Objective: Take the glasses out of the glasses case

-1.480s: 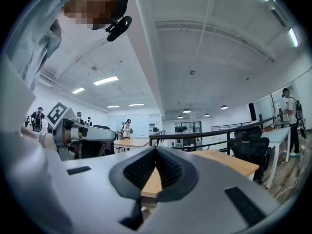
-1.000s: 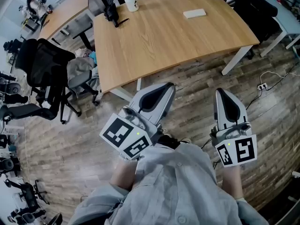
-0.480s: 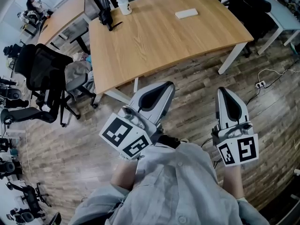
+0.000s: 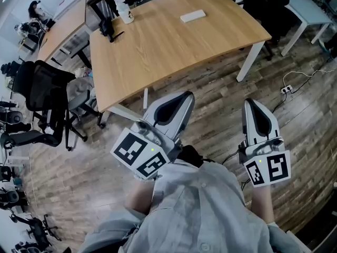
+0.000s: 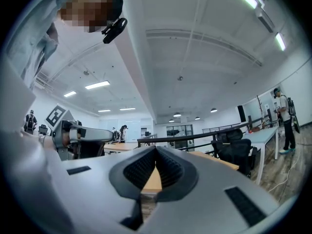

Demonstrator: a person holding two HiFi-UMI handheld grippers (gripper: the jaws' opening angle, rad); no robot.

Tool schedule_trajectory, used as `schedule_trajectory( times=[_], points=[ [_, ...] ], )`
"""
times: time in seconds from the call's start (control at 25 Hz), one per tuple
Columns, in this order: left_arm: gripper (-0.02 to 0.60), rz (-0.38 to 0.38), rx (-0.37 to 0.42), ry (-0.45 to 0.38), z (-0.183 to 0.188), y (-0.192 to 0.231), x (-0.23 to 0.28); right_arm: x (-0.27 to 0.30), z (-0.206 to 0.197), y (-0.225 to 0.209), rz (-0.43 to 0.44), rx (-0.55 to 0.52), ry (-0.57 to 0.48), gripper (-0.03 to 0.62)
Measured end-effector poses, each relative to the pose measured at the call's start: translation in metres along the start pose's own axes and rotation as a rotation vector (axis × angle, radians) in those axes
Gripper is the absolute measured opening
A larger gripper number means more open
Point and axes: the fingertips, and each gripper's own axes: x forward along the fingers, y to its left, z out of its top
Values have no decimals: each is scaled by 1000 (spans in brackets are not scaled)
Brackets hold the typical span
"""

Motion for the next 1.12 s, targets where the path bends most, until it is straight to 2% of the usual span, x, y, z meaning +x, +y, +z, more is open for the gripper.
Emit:
schedule_trajectory(
  times=[0.64,1.12],
  points=[
    [5,-139,0,40,-14,-23,62,-36,-8,-55,-161,5,4,0],
    [5,-203,-42,55,-15,10,148,12,-7,-116,-210,-11,44,0]
  ],
)
